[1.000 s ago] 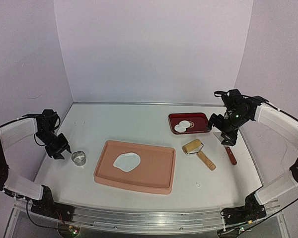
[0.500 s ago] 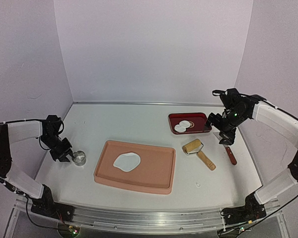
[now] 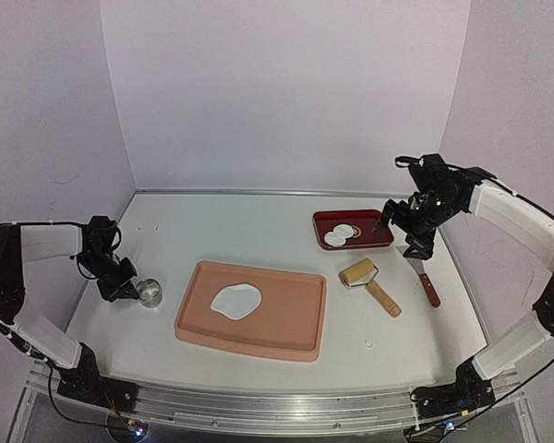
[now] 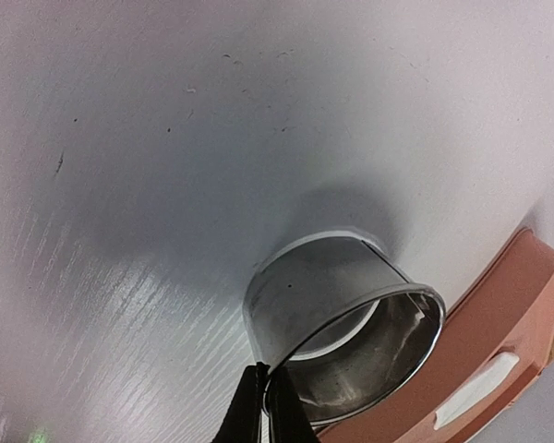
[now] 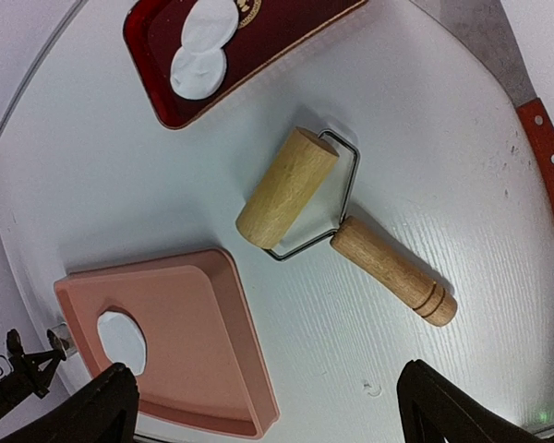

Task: Roll out the dumpling wrappers from the dough

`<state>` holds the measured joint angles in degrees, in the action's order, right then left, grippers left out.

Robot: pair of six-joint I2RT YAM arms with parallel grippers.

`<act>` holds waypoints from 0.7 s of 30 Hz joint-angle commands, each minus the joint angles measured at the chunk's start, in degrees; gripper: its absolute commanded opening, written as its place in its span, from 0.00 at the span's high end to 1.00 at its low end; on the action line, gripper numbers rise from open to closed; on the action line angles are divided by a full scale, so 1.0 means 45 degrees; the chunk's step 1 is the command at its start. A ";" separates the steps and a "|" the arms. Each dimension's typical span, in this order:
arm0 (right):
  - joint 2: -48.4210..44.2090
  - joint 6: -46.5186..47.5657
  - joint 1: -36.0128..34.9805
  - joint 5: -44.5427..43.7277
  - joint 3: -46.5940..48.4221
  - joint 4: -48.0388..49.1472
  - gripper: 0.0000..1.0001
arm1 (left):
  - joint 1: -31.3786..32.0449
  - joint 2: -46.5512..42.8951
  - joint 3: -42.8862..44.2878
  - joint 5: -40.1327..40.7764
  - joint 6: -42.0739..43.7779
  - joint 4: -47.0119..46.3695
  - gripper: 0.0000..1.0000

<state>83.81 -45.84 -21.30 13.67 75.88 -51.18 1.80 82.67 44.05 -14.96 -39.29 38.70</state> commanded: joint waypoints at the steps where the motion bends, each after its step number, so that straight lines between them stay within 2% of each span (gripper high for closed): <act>1: 0.0487 0.0897 -0.0645 0.0392 0.1288 -0.0200 0.02 | -0.0067 -0.0344 0.1166 -0.0374 0.0662 0.0501 1.00; 8: 0.2361 0.1213 -0.3705 0.0340 0.3958 -0.0404 0.03 | 0.0186 -0.0602 0.3138 -0.1582 0.1750 0.1725 1.00; 11: 0.3417 0.1194 -0.4905 0.0461 0.5315 -0.0391 0.06 | 0.0893 -0.0225 0.4162 -0.1469 0.1950 0.2348 1.00; 14: 0.4766 0.1242 -0.6085 0.0842 0.6986 -0.0389 0.09 | 0.2308 0.0447 0.5460 -0.0964 0.1769 0.2854 1.00; 18: 0.5863 0.0916 -0.6787 0.1325 0.8256 -0.0085 0.13 | 0.3239 0.1028 0.6557 -0.1115 0.1338 0.2936 1.00; 21: 0.6629 0.0548 -0.7191 0.1937 0.8845 0.0392 0.21 | 0.3631 0.1354 0.6976 -0.1518 0.1156 0.2704 1.00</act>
<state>110.15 -41.60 -52.05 19.22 111.22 -51.62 16.64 87.26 71.44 -19.97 -33.06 49.87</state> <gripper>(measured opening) 0.827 0.028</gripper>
